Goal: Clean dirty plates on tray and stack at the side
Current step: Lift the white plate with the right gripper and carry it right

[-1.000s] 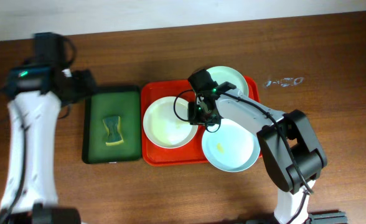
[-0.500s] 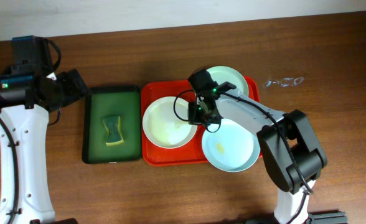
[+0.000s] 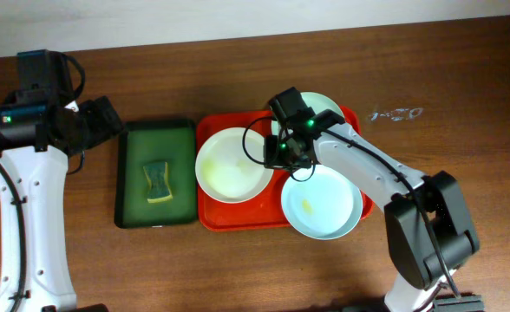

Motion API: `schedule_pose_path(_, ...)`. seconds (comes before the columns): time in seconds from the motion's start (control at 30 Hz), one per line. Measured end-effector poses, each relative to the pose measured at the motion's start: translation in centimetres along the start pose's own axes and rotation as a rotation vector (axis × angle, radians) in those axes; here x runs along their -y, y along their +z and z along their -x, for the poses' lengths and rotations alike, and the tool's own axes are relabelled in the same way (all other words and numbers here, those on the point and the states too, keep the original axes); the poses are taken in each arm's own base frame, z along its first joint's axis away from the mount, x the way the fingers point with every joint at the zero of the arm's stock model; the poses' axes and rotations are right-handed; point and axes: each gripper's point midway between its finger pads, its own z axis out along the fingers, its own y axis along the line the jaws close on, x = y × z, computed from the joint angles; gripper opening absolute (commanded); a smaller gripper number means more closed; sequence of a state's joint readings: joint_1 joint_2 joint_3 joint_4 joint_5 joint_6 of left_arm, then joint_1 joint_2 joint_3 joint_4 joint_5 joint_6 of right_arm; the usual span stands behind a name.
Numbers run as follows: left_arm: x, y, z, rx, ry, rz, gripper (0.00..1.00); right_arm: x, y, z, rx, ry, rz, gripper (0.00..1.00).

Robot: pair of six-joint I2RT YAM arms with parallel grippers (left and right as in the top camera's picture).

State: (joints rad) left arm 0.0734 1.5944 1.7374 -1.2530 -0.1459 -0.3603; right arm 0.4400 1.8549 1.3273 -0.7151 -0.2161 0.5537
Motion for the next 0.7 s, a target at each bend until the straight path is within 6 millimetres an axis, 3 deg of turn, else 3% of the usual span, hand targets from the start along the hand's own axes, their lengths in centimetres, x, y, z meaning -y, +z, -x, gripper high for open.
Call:
schedule_pose_path(0.2,0.0,0.0,0.0,0.0,0.0,0.0,0.99,-0.7,-1.8,0.2,0.03,-0.009,0.023,0.04)
schedule_pose_path(0.33,0.0,0.0,0.0,0.0,0.0,0.0,0.99,-2.0,-2.3,1.9,0.096,-0.013,0.061,0.04)
schedule_pose_path(0.47,0.0,0.0,0.0,0.0,0.0,0.0,0.99,-6.1,-2.7,4.1,0.253,-0.072,0.117,0.04)
schedule_pose_path(0.57,0.0,0.0,0.0,-0.001,0.0,0.0,0.99,-11.0,-3.6,5.0,0.38,-0.152,0.209,0.04)
schedule_pose_path(0.7,0.0,0.0,0.0,-0.001,0.0,0.001,0.99,-13.1,-4.2,5.4,0.495,-0.184,0.183,0.04)
